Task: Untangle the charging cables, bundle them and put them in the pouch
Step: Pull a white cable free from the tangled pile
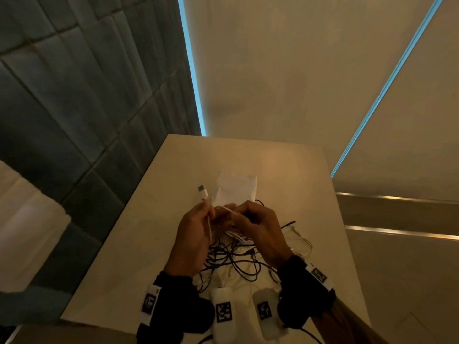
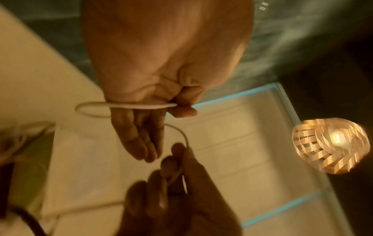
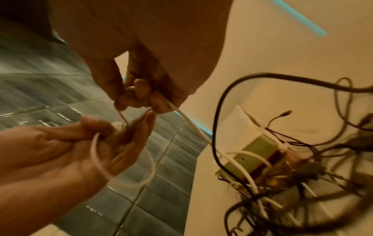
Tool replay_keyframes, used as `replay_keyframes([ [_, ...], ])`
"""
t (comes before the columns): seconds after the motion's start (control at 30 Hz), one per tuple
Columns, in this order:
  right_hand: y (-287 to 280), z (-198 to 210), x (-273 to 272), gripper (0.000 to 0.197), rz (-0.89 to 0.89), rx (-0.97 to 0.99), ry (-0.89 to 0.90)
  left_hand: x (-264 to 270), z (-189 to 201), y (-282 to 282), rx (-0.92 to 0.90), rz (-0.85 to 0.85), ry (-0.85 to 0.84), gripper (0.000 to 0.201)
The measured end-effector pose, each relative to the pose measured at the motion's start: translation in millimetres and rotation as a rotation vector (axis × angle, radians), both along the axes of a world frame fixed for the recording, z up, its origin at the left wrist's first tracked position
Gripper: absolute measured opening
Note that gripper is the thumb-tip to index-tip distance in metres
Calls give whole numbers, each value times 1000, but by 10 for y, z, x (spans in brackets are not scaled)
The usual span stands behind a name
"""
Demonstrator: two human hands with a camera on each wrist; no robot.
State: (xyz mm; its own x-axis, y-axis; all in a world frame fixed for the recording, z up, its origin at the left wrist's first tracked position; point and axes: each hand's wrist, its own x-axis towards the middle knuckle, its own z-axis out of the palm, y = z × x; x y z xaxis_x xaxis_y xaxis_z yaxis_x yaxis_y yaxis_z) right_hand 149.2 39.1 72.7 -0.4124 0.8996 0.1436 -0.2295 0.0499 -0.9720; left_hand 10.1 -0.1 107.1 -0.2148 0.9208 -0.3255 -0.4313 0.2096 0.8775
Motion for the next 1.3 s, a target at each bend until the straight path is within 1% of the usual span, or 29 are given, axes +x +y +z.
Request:
replay_keyframes([
  [0.03, -22, 20, -11, 10, 44, 20, -2, 13, 25, 2, 46, -35, -127, 39],
  [0.07, -40, 18, -20, 10, 80, 36, -30, 26, 55, -1, 92, -61, -216, 40],
  [0.1, -54, 5, -21, 9, 109, 52, -58, 35, 76, -2, 132, -62, -251, 40],
  [0.13, -63, -18, -15, 9, 134, 57, -69, 37, 80, 3, 168, -47, -249, 39],
  [0.2, -52, -124, 14, 17, 160, 67, -99, 18, 83, 20, 241, -3, -203, 36],
  [0.33, 30, -508, 104, 25, 91, 85, -271, -73, 83, 63, 338, 2, -186, 38],
  [0.43, 88, -766, 117, 30, 62, 57, -320, -52, 62, 80, 351, 0, -139, 37],
  [0.5, 128, -861, 71, 29, 64, 73, -355, -19, 46, 89, 347, 5, -107, 36],
  [0.57, 151, -964, 34, 26, 73, 79, -387, -37, 50, 93, 352, 19, -111, 34],
  [0.67, 158, -1138, 98, 25, 49, 0, -389, -128, 137, 123, 403, 46, -159, 34],
  [0.77, 150, -1292, 223, 27, 22, -62, -405, -165, 227, 137, 438, 38, -146, 36],
  [0.87, 169, -1387, 253, 40, 4, -115, -410, -152, 289, 133, 450, 31, -130, 35],
  [0.93, 184, -1408, 231, 43, -21, -164, -430, -160, 326, 135, 450, 41, -118, 35],
  [1.0, 206, -1349, 199, 39, -53, -173, -463, -177, 339, 147, 420, 61, -76, 35],
  [1.07, 254, -1169, 181, 33, -119, -136, -469, -185, 306, 161, 352, 92, 10, 36],
  [1.13, 315, -870, 142, 24, -180, -146, -352, -180, 223, 188, 272, 126, 88, 36],
  [1.2, 358, -522, 73, 19, -186, -134, -224, -161, 131, 221, 178, 151, 136, 36],
  [1.3, 322, -62, -53, 16, -147, -11, -122, -116, 14, 262, 58, 151, 139, 36],
])
